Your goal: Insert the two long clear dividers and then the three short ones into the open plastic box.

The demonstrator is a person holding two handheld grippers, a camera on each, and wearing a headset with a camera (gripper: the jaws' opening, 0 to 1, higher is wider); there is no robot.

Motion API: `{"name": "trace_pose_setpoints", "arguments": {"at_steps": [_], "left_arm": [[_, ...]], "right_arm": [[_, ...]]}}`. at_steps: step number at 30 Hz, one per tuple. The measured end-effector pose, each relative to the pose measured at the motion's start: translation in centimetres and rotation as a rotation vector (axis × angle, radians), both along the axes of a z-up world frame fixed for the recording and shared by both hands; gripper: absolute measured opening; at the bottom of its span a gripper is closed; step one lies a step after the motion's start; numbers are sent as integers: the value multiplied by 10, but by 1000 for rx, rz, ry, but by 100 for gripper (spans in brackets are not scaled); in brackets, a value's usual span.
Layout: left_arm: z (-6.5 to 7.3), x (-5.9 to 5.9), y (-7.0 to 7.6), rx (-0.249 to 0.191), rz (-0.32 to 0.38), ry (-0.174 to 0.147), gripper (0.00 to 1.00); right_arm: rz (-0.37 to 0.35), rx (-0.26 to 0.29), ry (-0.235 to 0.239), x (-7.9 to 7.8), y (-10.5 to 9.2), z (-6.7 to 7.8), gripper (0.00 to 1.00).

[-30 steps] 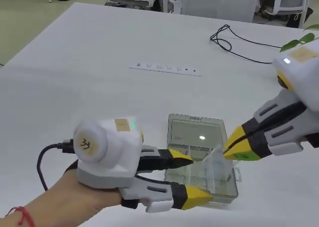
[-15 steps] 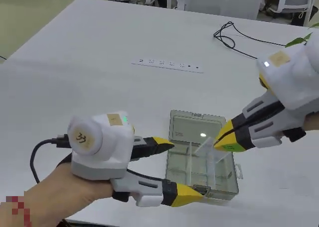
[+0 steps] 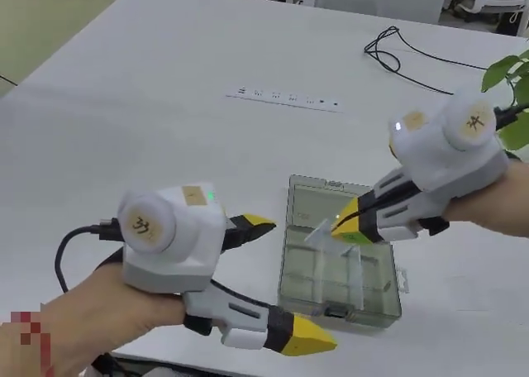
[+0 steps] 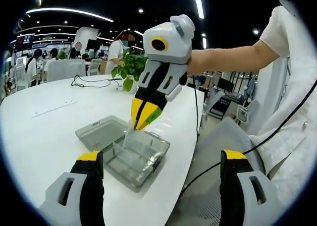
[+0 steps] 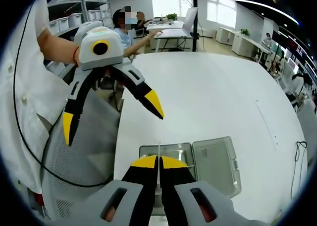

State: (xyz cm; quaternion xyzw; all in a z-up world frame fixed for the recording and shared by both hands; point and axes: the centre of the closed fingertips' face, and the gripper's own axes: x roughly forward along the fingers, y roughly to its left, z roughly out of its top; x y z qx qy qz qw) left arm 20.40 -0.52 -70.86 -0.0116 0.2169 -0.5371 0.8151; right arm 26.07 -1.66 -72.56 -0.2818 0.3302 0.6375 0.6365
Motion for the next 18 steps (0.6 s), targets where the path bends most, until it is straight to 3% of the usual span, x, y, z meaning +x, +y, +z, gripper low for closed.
{"name": "trace_pose_setpoints", "arguments": {"at_steps": [10, 18], "left_arm": [[-4, 2, 6, 4, 4, 4, 100], [-6, 3, 7, 5, 7, 5, 100]], "right_arm": [[-15, 3, -7, 9, 5, -22, 3], [-19, 1, 1, 10, 6, -27, 2]]}}
